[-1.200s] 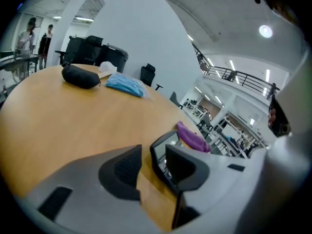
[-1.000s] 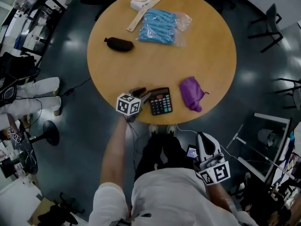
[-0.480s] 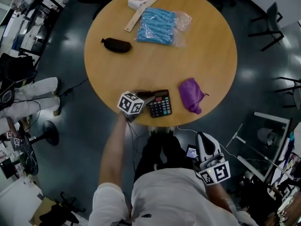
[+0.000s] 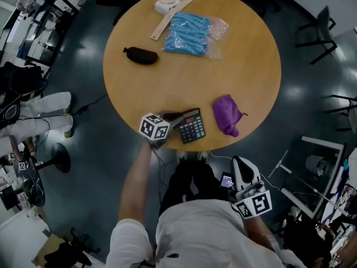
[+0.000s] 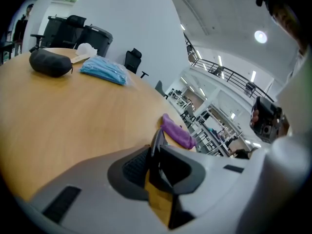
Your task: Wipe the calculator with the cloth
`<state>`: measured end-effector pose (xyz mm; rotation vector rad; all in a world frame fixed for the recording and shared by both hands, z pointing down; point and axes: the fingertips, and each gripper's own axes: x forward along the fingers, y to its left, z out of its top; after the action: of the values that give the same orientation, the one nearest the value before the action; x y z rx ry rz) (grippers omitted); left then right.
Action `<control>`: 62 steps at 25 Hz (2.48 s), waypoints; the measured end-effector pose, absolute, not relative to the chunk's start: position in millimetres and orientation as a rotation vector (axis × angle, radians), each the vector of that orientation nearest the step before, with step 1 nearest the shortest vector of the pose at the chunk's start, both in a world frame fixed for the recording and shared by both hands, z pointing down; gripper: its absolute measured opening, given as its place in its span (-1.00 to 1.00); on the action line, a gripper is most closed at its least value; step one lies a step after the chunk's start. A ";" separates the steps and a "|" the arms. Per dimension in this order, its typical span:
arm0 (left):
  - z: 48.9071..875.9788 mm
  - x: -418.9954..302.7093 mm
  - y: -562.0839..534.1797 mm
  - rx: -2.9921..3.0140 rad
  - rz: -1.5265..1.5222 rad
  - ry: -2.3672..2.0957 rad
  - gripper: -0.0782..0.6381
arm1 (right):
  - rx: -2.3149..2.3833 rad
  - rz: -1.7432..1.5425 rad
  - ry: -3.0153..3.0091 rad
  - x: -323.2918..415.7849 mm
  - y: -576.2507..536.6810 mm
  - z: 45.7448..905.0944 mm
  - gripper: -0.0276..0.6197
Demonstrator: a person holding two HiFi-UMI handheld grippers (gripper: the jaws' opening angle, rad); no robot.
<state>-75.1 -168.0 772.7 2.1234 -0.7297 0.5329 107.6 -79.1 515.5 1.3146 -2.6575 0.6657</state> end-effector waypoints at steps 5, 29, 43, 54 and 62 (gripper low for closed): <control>756.6 -76.5 -160.0 2.088 0.417 -0.840 -0.62 | 1.316 0.636 -2.687 105.8 -78.7 508.4 -0.87; 595.8 -135.5 -53.7 1.860 -0.364 -1.283 -0.64 | 1.317 0.421 -2.554 118.8 -135.1 559.9 -0.86; 577.9 -127.1 -46.6 1.869 -0.378 -1.336 -0.64 | 1.110 0.633 -2.112 130.8 -184.0 746.5 -0.28; 577.8 -109.9 -41.2 1.825 -0.402 -1.339 -0.64 | 1.032 0.630 -1.933 132.8 -186.9 808.7 -0.28; 579.3 -103.0 -42.7 1.830 -0.404 -1.308 -0.64 | 1.063 0.598 -1.960 134.0 -192.6 791.7 -0.63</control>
<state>-103.0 -42.7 579.3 1.8301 -1.3078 -0.4044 134.0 -192.6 791.7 1.0630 -1.9604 0.5981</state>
